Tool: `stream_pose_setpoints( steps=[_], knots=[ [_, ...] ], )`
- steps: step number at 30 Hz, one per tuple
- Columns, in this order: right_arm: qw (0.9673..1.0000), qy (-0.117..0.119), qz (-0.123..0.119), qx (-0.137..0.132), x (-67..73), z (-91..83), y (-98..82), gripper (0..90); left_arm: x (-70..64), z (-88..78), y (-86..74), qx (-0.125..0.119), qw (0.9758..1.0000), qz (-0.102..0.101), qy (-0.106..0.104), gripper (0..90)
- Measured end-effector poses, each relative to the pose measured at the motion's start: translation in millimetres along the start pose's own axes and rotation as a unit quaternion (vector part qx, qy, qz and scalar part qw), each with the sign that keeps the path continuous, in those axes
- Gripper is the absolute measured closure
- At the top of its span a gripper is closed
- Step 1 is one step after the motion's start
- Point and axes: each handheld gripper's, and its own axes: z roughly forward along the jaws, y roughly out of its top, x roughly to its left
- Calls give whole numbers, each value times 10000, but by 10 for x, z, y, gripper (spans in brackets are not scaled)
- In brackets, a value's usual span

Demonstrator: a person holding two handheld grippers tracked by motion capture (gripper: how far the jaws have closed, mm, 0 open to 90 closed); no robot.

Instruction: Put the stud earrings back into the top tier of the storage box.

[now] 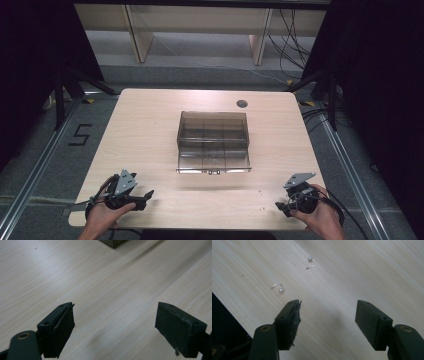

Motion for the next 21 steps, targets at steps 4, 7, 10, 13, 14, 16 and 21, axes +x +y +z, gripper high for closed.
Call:
stream_pose_setpoints(
  steps=[4,7,10,13,14,16,21],
  knots=[
    [9999,15,-74,81,48,4,74,385,-9,10,-2,-55,10000,-56,61,151],
    [9999,17,-75,99,63,8,102,388,-17,4,-2,-101,9999,-89,18,151],
    [9995,40,-284,152,85,8,159,402,3,1,0,13,10000,14,12,151],
    [9993,74,-298,216,107,6,191,429,-2,1,-1,-1,10000,-9,-2,151],
    [9987,117,-446,232,110,15,208,462,2,1,0,0,10000,27,-4,151],
    [9974,201,-554,405,164,54,261,520,1,2,-1,3,10000,26,0,151],
    [9926,274,-897,769,245,150,349,609,3,0,0,18,10000,36,13,151]
  ],
)
